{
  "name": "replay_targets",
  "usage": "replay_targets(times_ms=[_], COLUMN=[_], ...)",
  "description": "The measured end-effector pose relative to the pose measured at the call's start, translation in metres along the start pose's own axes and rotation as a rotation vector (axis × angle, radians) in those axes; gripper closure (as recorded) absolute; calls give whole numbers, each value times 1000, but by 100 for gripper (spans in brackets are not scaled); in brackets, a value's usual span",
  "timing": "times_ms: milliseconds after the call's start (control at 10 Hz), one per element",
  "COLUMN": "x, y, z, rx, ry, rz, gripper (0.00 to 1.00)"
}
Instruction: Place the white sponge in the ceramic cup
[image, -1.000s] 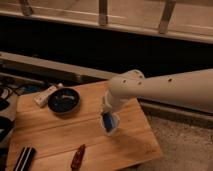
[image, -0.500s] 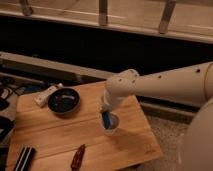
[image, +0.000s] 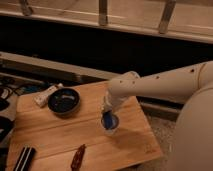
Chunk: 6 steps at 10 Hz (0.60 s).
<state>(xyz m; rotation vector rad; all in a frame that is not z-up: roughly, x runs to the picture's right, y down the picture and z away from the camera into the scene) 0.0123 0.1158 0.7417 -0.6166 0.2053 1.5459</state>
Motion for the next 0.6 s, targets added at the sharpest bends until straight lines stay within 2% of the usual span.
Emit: replay_targets(times_ms=[400, 600], x=[2, 2], y=[-7, -1], z=[-6, -2], rx=[-11, -7], ry=[-12, -7], rz=[20, 6], gripper=[21, 29])
